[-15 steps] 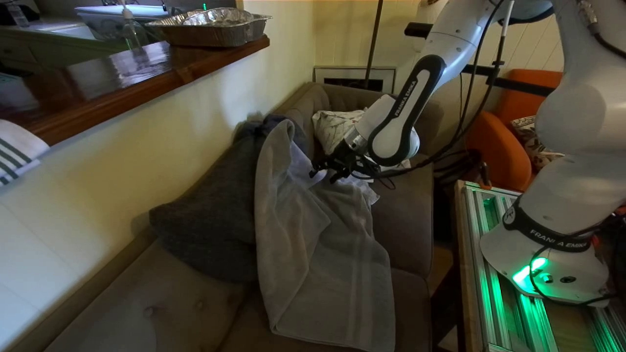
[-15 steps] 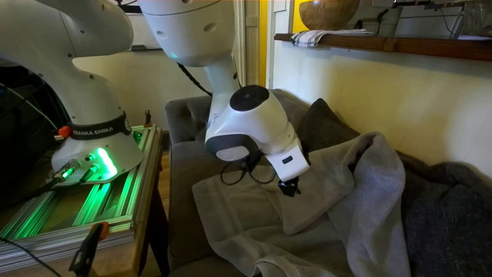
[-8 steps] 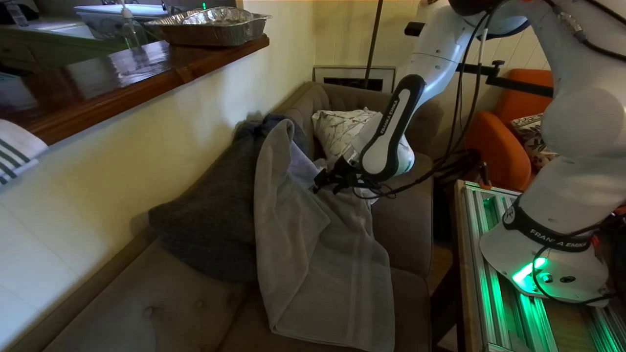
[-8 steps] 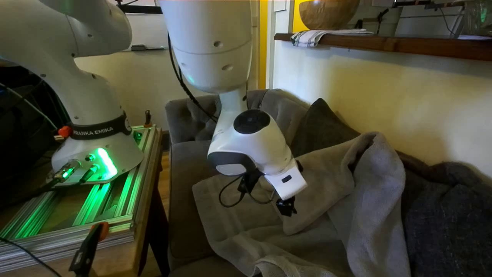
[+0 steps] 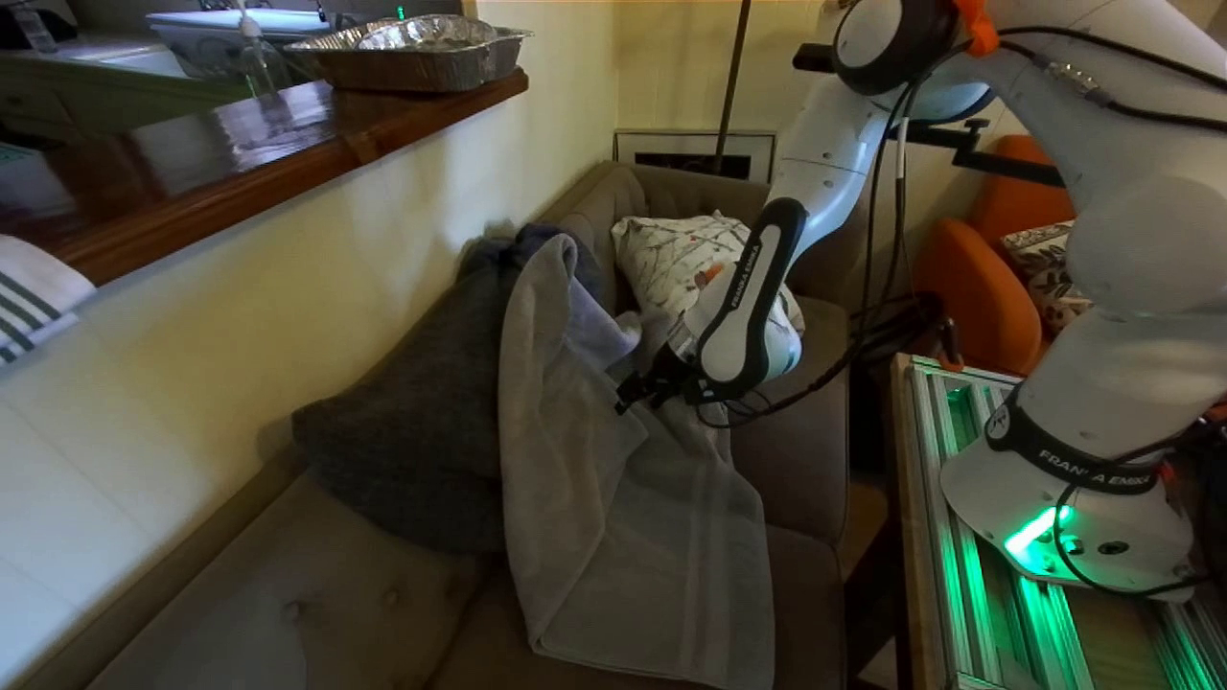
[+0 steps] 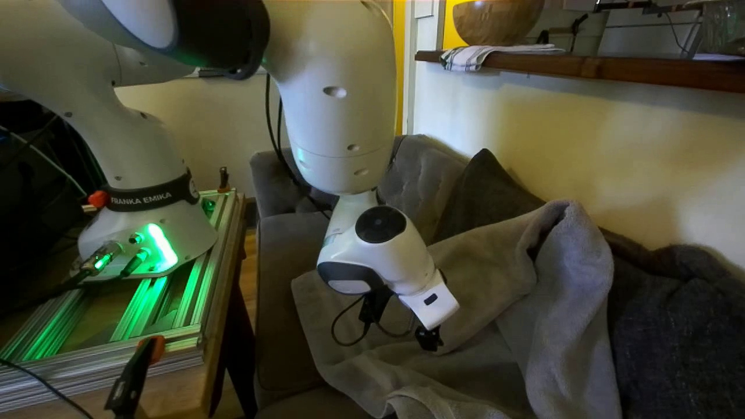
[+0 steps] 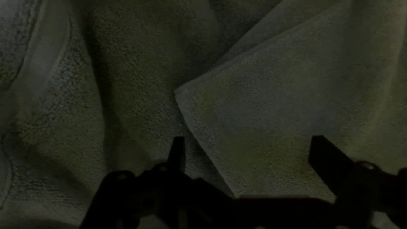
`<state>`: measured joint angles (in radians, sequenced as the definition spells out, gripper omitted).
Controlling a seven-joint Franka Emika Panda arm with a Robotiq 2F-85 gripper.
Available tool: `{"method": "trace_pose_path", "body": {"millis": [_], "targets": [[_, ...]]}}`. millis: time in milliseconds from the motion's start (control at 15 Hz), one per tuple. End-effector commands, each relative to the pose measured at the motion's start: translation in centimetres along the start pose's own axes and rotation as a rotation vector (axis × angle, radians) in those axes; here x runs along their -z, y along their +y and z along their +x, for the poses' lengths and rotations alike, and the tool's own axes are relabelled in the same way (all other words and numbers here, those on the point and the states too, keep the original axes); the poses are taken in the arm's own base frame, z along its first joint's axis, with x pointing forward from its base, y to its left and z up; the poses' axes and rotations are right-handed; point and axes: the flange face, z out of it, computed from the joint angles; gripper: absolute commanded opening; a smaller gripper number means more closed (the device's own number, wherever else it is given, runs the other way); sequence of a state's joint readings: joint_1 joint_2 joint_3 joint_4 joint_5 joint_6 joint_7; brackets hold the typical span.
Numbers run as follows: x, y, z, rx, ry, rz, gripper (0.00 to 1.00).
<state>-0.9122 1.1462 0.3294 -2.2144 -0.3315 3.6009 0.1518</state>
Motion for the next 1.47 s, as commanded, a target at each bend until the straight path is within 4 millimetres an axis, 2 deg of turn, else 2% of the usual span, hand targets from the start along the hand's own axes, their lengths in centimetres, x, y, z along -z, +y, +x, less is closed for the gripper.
{"method": "trace_pose_path", "body": {"millis": [0,267,533,733,1133,1400], "targets": [[-0.5,0.3,-0.2,0.004,-0.003,-0.011,1.0],[-1.4,0.1,-0.5,0.006,-0.022,0.013,1.0],[-2.5,0.3,0.4,0.048,0.019,0.068,1.0],[-2.9,0.8,0.7,0.063,0.038,0.105,1.0],[-4.5,2.9,0.1,0.078,0.022,0.123,0.99],[-5.7,3.4,0.1,0.083,0.019,0.138,0.76]]}}
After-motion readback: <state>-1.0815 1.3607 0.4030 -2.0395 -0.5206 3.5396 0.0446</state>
